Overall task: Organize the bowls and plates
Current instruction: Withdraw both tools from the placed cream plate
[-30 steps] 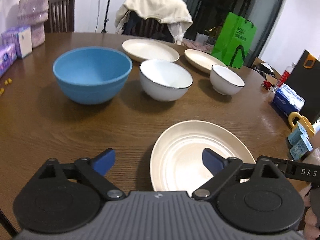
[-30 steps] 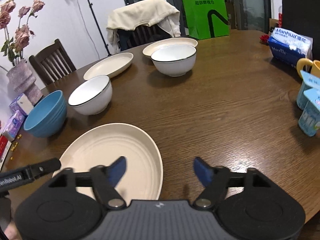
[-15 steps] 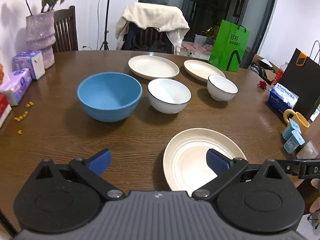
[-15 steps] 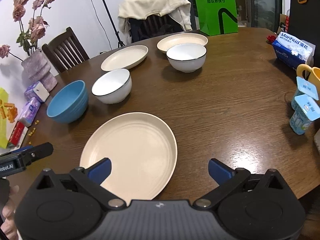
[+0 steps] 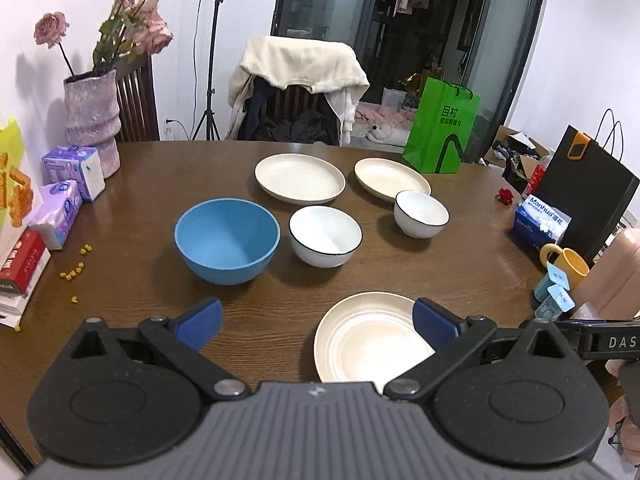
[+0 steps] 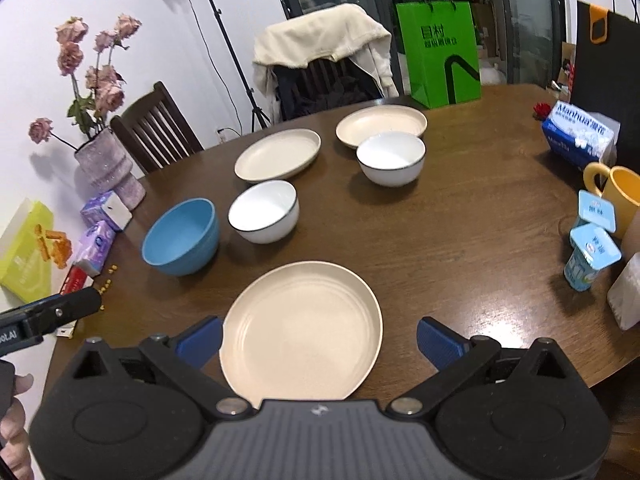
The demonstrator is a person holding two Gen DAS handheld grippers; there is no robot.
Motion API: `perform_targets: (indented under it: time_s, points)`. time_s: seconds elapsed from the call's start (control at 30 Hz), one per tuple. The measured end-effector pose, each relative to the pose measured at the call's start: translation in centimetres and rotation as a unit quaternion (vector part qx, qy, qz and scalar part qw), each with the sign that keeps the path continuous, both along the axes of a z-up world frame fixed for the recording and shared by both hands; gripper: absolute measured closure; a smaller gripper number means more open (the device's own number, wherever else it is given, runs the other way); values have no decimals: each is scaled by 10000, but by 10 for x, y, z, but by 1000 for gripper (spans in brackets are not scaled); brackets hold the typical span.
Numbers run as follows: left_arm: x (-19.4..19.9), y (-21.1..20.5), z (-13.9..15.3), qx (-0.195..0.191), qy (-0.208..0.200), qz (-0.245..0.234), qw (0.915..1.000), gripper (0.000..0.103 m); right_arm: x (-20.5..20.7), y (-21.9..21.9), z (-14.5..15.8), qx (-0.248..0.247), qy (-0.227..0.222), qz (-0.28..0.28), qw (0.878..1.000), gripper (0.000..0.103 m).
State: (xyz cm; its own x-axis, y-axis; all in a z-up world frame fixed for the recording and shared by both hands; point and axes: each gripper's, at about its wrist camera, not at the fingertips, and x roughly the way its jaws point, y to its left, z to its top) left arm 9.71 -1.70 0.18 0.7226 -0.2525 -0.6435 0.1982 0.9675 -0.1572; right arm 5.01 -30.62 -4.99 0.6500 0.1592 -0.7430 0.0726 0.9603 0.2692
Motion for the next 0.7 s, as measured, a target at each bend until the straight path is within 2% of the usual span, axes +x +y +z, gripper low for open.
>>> perform_targets:
  time_s: [0.33, 0.7]
  points:
    - [-13, 4, 16, -3, 116, 23, 9999, 0, -10, 7, 16, 64, 10, 65, 10000, 0]
    - [26, 14, 31, -201, 185, -58, 9996, 0, 8, 9, 29, -139, -3, -124, 9998, 0]
